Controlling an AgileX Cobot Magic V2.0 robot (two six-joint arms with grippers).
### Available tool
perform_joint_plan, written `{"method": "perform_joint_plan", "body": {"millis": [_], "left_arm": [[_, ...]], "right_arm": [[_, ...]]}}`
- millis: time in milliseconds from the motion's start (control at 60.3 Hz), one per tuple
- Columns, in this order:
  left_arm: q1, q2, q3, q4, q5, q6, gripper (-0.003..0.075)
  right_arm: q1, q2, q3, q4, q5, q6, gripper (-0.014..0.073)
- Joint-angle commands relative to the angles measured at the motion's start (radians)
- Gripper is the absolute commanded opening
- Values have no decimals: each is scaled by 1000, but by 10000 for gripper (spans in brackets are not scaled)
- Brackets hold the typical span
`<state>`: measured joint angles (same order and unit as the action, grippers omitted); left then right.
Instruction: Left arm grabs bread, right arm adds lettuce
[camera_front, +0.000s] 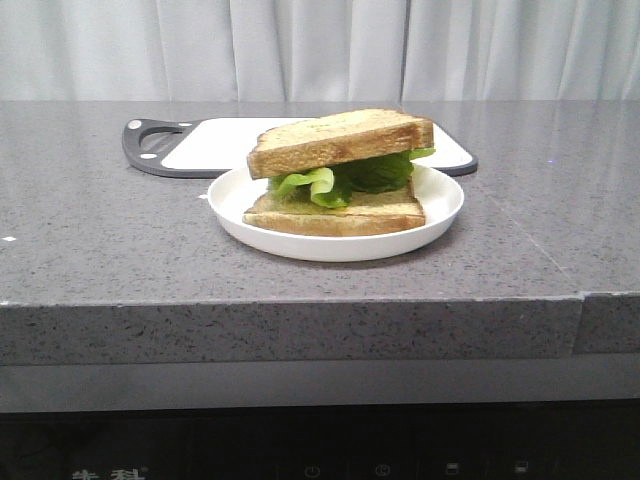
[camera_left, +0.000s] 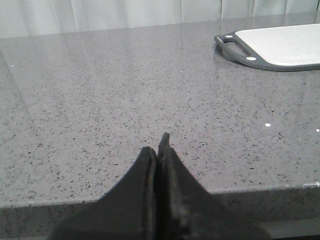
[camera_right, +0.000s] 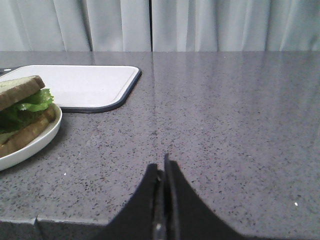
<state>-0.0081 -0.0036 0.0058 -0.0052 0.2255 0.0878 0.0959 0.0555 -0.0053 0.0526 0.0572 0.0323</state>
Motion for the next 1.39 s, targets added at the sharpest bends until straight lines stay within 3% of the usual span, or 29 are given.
{"method": "perform_joint_plan", "body": {"millis": [0, 365, 1376], "left_arm": [[2, -20, 5, -8, -84, -11, -20], [2, -20, 5, -8, -84, -11, -20], [2, -20, 5, -8, -84, -11, -20]], "right_arm": [[-6, -35, 8, -16, -92, 7, -61], [-6, -87, 30, -15, 26, 7, -61], [-6, -87, 30, -15, 27, 6, -61]]}}
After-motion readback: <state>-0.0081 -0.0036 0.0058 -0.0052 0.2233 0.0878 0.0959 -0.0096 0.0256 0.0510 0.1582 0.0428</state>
